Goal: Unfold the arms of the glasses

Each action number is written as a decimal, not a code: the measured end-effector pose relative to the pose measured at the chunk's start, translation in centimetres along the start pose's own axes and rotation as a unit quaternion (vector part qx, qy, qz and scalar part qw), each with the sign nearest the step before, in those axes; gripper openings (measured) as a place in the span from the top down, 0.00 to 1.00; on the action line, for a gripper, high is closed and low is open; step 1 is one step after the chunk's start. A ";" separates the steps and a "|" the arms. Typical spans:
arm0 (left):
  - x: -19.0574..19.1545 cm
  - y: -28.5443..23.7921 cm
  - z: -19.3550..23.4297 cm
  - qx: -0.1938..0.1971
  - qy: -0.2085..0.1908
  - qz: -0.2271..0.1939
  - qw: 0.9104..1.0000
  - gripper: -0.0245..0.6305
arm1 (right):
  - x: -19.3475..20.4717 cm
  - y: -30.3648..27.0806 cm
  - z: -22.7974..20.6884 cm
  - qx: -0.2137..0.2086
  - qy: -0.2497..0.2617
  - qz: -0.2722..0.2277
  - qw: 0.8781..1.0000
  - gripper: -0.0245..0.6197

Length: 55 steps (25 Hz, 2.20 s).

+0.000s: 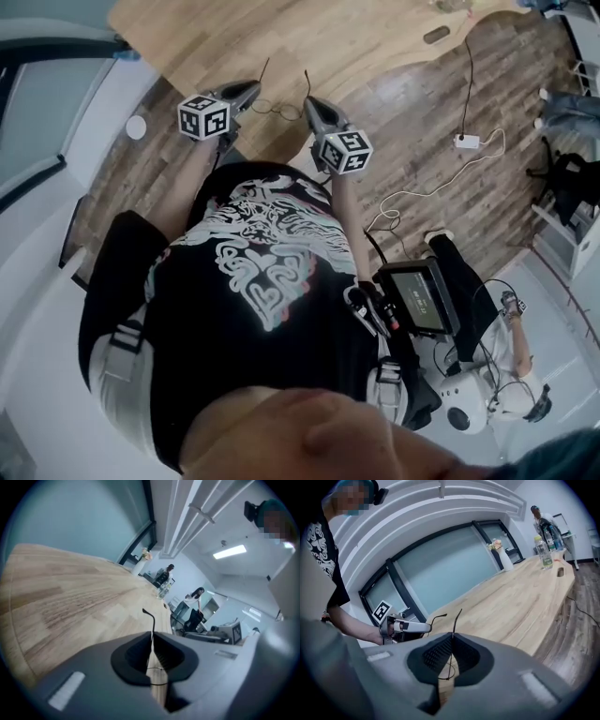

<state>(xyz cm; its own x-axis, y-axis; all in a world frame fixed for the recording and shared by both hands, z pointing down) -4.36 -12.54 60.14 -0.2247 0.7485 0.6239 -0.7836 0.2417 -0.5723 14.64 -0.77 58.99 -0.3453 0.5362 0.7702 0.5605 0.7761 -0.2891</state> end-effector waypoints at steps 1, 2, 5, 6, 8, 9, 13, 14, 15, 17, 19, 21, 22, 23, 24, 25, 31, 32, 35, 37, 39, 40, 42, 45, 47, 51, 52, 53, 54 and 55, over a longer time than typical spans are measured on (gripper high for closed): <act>0.1 -0.1 -0.1 0.000 0.002 0.001 1.000 0.96 | 0.1 0.1 -0.1 0.004 -0.001 -0.002 1.000 0.96; 0.3 -0.1 -0.2 -0.001 0.003 0.001 1.000 0.96 | 0.2 0.3 -0.1 0.008 -0.002 -0.004 1.000 0.96; 0.9 -0.4 -0.5 -0.007 0.002 0.000 1.000 0.96 | 0.6 0.6 -0.5 0.018 0.000 -0.010 1.000 0.96; 1.1 -0.6 -0.5 -0.010 0.003 0.000 1.000 0.96 | 0.7 0.6 -0.6 0.021 0.001 -0.010 1.000 0.96; 1.2 0.1 -0.9 -0.021 0.004 0.003 1.000 0.97 | 0.6 0.9 0.0 0.024 0.002 -0.009 1.000 0.96; 1.1 0.7 -1.2 -0.028 0.004 0.003 1.000 0.97 | 0.3 1.1 0.6 0.024 0.003 -0.008 1.000 0.96; 0.8 2.1 -2.2 -0.042 0.004 0.007 0.999 0.97 | -0.3 1.4 1.9 0.028 0.007 -0.005 1.000 0.96; 1.0 2.2 -2.2 -0.043 0.004 0.008 0.999 0.97 | -0.2 1.4 2.0 0.029 0.007 -0.004 1.000 0.96; 1.0 2.2 -2.1 -0.045 0.006 0.009 0.999 0.97 | -0.2 1.4 2.0 0.030 0.007 -0.003 1.000 0.96; 1.1 2.2 -2.0 -0.047 0.008 0.010 0.999 0.97 | -0.2 1.3 2.0 0.032 0.008 -0.003 0.999 0.96; 1.0 2.2 -2.0 -0.048 0.009 0.010 0.999 0.97 | -0.3 1.1 2.0 0.033 0.009 -0.002 0.999 0.96; 0.9 2.3 -2.0 -0.049 0.008 0.010 0.999 0.97 | -0.2 1.1 2.1 0.034 0.011 -0.002 0.999 0.96; 0.9 2.3 -2.0 -0.049 0.008 0.010 0.999 0.97 | -0.2 1.1 2.1 0.034 0.012 -0.002 0.999 0.96; 1.0 2.3 -2.0 -0.050 0.008 0.010 0.999 0.97 | -0.2 1.1 2.1 0.034 0.012 -0.002 0.999 0.96; 1.0 2.2 -2.0 -0.051 0.009 0.009 0.999 0.97 | -0.2 1.1 2.0 0.033 0.013 -0.002 0.999 0.96; 1.0 2.2 -1.9 -0.051 0.009 0.009 0.999 0.97 | -0.2 1.1 2.0 0.033 0.014 -0.001 0.999 0.96; 1.2 2.3 -1.8 -0.052 0.012 0.007 0.999 0.97 | -0.2 0.9 2.2 0.033 0.015 0.001 0.999 0.96; 1.2 2.4 -1.8 -0.052 0.012 0.007 0.999 0.97 | -0.2 0.9 2.2 0.033 0.016 0.002 0.999 0.96; 1.2 2.5 -1.8 -0.052 0.013 0.008 0.999 0.97 | -0.2 0.9 2.2 0.033 0.014 0.002 0.999 0.96; 1.1 2.5 -1.8 -0.050 0.012 0.009 0.999 0.97 | -0.2 0.9 2.3 0.034 0.013 0.003 0.999 0.96; 1.1 2.4 -1.9 -0.049 0.012 0.010 0.999 0.97 | -0.2 1.0 2.3 0.035 0.015 0.004 0.999 0.96; 1.2 2.3 -1.8 -0.049 0.011 0.011 0.999 0.97 | -0.1 1.0 2.3 0.036 0.015 0.004 0.999 0.96; 1.3 2.1 -1.7 -0.046 0.011 0.013 0.999 0.97 | 0.0 1.0 2.1 0.038 0.015 0.003 0.999 0.96; 1.3 1.7 -1.6 -0.043 0.008 0.015 0.999 0.97 | 0.2 0.9 1.8 0.042 0.013 0.002 0.999 0.96; 1.5 1.7 -1.7 -0.042 0.007 0.016 0.999 0.97 | 0.4 1.0 1.8 0.043 0.013 0.002 0.999 0.96; 1.3 2.0 -1.9 -0.042 0.006 0.014 0.999 0.97 | 0.2 1.1 2.0 0.044 0.014 0.001 0.999 0.96; 1.1 2.1 -1.9 -0.042 0.006 0.013 0.999 0.97 | 0.1 1.1 2.1 0.044 0.015 0.001 0.999 0.96; 1.0 2.2 -1.9 -0.042 0.006 0.013 0.999 0.97 | -0.1 1.0 2.1 0.043 0.016 0.001 0.999 0.96; 0.9 2.3 -1.9 -0.042 0.007 0.012 0.999 0.97 | -0.2 1.0 2.2 0.043 0.016 0.001 0.999 0.96; 0.8 2.4 -1.9 -0.042 0.007 0.012 0.999 0.97 | -0.3 1.0 2.3 0.043 0.017 0.001 0.999 0.96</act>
<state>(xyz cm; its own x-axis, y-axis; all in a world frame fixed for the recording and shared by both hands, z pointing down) -5.29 -10.16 58.22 -0.2348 0.7626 0.6027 -0.7263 0.2745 -0.6302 13.55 0.58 57.21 -0.3185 0.5272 0.7877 0.4936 0.8017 -0.3370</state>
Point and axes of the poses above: the fingertips, and each gripper's own axes: y backward along the fingers, z to its left, x out of its underside, the point moved 7 cm from there along y, backward along the fingers, and after that the axes turned 11 degrees about -x, right-handed, at the moved point
